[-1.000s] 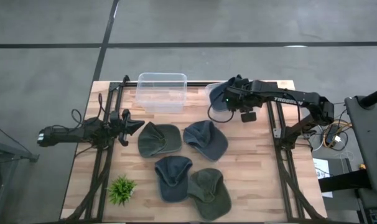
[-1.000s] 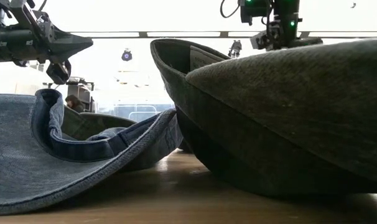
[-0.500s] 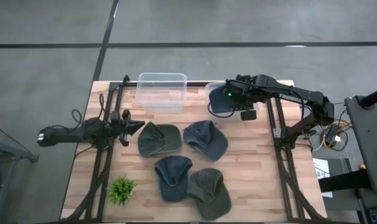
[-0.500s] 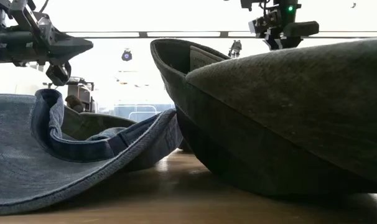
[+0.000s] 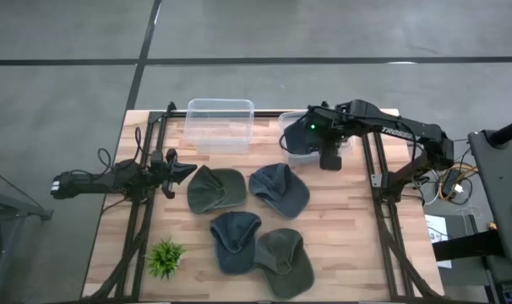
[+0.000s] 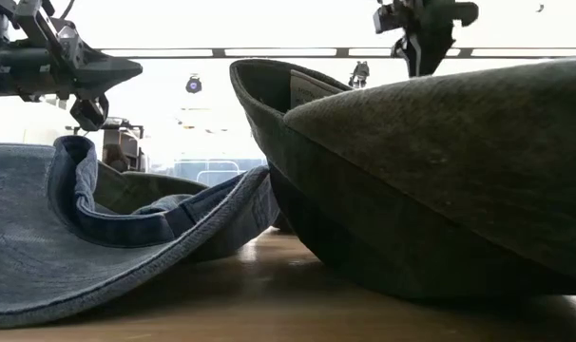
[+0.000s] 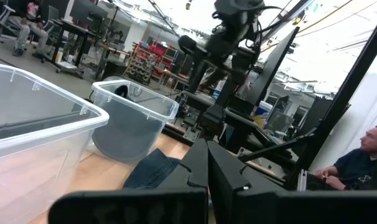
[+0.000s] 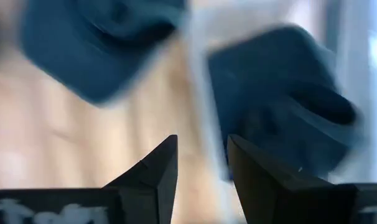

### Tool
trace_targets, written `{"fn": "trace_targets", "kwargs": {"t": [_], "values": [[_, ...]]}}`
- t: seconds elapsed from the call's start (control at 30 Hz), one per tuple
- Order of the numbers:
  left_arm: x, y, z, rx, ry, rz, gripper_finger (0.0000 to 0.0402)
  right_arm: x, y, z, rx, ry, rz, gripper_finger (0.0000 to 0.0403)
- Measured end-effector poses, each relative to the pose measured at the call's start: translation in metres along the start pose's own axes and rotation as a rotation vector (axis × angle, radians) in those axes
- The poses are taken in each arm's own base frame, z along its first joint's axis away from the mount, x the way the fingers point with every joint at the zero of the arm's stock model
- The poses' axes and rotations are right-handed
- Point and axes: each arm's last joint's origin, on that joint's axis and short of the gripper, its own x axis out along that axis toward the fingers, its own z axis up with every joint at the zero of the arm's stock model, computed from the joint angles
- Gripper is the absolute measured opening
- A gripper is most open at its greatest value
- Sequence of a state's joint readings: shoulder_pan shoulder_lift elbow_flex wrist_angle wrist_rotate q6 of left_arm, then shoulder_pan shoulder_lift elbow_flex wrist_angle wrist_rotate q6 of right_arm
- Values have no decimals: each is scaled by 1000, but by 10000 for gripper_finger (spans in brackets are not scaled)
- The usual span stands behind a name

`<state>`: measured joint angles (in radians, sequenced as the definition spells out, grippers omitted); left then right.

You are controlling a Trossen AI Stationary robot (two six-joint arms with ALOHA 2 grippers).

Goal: Pick & Place hat
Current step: Put the top blue cap into the right transparent bin

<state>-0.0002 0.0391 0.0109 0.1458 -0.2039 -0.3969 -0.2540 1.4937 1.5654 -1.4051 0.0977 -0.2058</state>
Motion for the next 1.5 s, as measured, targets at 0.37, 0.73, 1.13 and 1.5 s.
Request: {"fn": "trace_targets", "kwargs": {"t": [0.37, 0.73, 1.13, 1.5], "values": [[0, 1, -1, 3, 13, 6, 0, -10, 89, 9, 45, -65, 184, 117], [0, 1, -1, 7, 13, 5, 0, 41, 119, 10, 302, -97, 191, 116], [0, 0, -1, -2, 12, 5, 0, 104, 120, -14, 536, -37, 77, 169], [0, 0, -1, -2, 11, 4, 0, 137, 117, -27, 704, -104, -15, 206]]}}
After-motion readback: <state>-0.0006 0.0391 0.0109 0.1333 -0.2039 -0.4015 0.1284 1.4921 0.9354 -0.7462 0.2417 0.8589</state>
